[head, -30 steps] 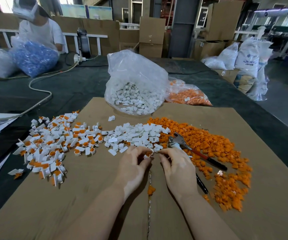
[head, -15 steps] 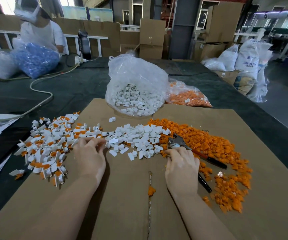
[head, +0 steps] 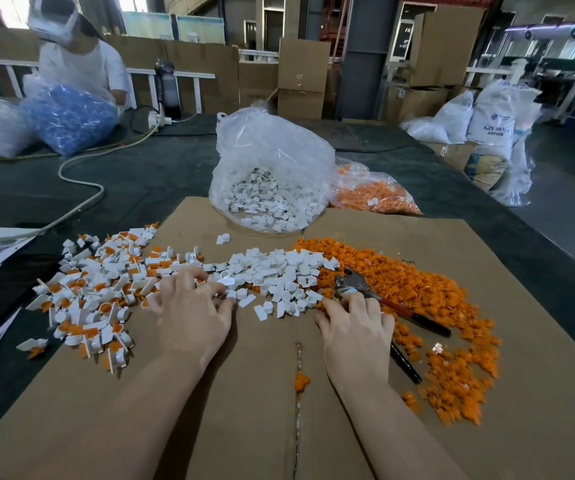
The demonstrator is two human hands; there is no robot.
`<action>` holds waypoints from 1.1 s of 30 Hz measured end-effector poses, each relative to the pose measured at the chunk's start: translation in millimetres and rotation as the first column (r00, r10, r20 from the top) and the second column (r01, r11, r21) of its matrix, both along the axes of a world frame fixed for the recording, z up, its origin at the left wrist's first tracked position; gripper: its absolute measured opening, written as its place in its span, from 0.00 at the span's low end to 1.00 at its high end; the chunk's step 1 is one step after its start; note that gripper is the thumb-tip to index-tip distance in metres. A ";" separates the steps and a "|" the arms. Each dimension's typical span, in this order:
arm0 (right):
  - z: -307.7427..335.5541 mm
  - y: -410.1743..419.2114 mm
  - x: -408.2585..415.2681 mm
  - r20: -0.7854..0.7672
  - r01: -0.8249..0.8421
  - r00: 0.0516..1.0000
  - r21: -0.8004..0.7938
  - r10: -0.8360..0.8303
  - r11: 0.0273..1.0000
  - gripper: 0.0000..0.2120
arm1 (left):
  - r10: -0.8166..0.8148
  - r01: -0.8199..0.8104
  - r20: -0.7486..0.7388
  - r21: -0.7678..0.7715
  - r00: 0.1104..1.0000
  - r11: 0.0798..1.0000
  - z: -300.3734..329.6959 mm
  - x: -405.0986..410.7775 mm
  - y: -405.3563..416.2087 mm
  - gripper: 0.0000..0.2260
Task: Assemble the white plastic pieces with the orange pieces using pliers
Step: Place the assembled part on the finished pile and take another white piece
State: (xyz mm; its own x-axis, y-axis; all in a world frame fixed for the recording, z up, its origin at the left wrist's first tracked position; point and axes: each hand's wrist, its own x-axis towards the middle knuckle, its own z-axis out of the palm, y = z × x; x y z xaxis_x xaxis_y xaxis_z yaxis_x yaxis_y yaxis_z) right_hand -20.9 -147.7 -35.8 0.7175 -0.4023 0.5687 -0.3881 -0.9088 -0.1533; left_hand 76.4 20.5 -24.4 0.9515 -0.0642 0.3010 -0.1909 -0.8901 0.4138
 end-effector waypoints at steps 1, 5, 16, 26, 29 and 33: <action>-0.3 -0.2 -0.1 -0.001 -0.004 1.000 0.007 0.004 1.000 0.08 | -0.022 0.022 0.002 0.030 1.000 0.999 -1.7 0.0 -1.1 0.11; -0.5 -0.7 -0.5 0.001 -0.019 1.000 0.020 0.019 1.000 0.09 | -0.066 0.067 0.058 -0.021 0.996 0.998 -5.1 -0.2 -2.8 0.08; -0.8 -1.4 -3.8 0.095 -0.223 0.973 0.193 0.208 0.955 0.04 | -0.458 0.446 0.044 -0.326 0.888 0.833 4.4 -31.2 -45.8 0.05; 4.5 -1.5 -7.3 0.166 -0.329 0.939 0.188 0.300 0.925 0.11 | -0.501 0.493 0.033 -0.242 0.865 0.836 -1.4 -37.5 -54.3 0.09; 3.7 -1.9 -8.2 0.175 -0.345 0.933 0.180 0.315 0.921 0.11 | -0.537 0.525 0.027 -0.257 0.843 0.812 -1.4 -37.8 -53.5 0.07; 4.1 -2.6 -8.6 0.185 -0.372 0.922 0.165 0.341 0.914 0.11 | -0.551 0.523 -0.012 -0.302 0.834 0.797 -0.5 -37.7 -54.0 0.06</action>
